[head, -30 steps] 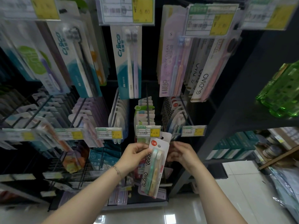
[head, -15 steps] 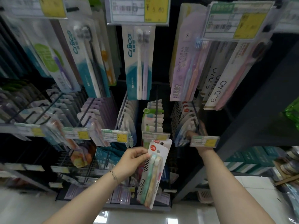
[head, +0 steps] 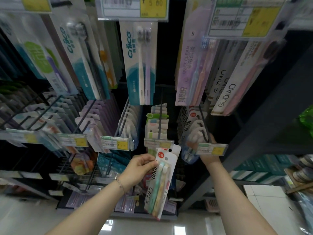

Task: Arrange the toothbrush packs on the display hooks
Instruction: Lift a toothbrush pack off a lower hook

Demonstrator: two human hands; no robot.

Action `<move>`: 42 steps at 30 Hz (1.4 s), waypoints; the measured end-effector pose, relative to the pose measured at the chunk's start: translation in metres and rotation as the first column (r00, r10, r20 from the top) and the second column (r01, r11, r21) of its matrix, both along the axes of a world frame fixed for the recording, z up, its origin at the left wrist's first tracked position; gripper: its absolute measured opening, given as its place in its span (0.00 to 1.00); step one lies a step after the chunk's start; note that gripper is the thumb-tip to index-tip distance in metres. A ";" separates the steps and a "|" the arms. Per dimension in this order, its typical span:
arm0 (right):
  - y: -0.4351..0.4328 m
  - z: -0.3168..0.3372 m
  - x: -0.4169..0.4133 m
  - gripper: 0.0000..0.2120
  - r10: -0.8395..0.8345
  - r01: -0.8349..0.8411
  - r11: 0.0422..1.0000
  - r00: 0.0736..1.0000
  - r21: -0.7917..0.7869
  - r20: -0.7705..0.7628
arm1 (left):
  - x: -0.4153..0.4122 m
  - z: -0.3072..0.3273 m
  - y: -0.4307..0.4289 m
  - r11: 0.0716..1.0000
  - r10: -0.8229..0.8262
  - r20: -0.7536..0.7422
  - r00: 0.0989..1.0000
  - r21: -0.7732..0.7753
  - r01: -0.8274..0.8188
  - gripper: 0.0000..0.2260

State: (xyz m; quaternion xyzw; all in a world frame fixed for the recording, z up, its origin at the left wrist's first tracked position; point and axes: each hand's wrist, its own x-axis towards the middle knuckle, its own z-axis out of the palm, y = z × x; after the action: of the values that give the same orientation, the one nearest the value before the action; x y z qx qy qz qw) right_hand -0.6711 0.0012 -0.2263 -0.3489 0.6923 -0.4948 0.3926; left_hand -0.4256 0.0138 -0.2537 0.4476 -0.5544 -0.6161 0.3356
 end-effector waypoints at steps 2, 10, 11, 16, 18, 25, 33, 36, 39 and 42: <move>0.005 0.005 0.003 0.07 0.005 -0.004 0.999 1.000 0.040 -0.028 | -0.001 0.000 0.000 1.000 -0.004 0.007 1.000 0.000 0.004 0.06; 0.011 0.005 0.007 0.09 0.019 -0.023 0.999 0.996 0.049 0.088 | 0.001 0.004 0.001 1.000 0.004 0.005 1.000 0.010 -0.004 0.04; 0.012 0.007 0.007 0.15 0.050 -0.050 0.997 0.999 0.059 0.001 | 0.002 0.006 0.002 1.000 0.004 0.004 1.000 0.010 -0.004 0.05; 0.031 0.009 0.009 0.27 0.018 -0.018 1.000 1.000 -0.008 0.000 | 0.003 0.013 0.007 1.000 0.016 -0.016 1.000 -0.007 -0.016 0.06; 0.041 0.008 0.010 0.21 0.016 -0.011 0.998 0.996 -0.057 0.089 | 0.005 0.014 0.008 1.000 0.019 -0.024 1.000 -0.011 -0.019 0.05; 0.064 0.009 0.015 0.26 -0.007 0.012 0.992 0.999 -0.124 0.040 | 0.013 0.017 0.012 1.000 -0.006 -0.051 0.999 0.016 0.007 0.05; 0.086 0.014 0.025 0.28 -0.011 0.007 0.986 1.000 -0.169 -0.022 | 0.032 0.021 0.013 0.999 -0.034 -0.025 0.999 0.036 0.034 0.06; 0.093 0.015 0.028 0.30 0.011 -0.022 0.984 0.998 -0.175 -0.062 | 0.039 0.022 0.013 0.999 -0.030 -0.017 0.999 0.044 0.030 0.06; 0.096 0.021 0.031 0.32 0.061 -0.077 0.985 0.993 -0.157 -0.103 | 0.046 0.023 0.012 0.999 -0.017 0.004 1.000 0.037 0.017 0.07; 0.097 0.024 0.037 0.33 0.104 -0.119 0.985 0.988 -0.126 -0.117 | 0.051 0.023 0.010 1.000 0.005 0.025 1.000 0.022 -0.006 0.06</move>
State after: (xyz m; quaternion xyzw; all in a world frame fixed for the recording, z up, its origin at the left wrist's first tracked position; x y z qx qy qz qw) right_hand -0.6340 0.0982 -0.2025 -0.4393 0.6579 -0.4968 0.3570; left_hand -0.3743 0.0243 -0.2311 0.4605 -0.5503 -0.6158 0.3253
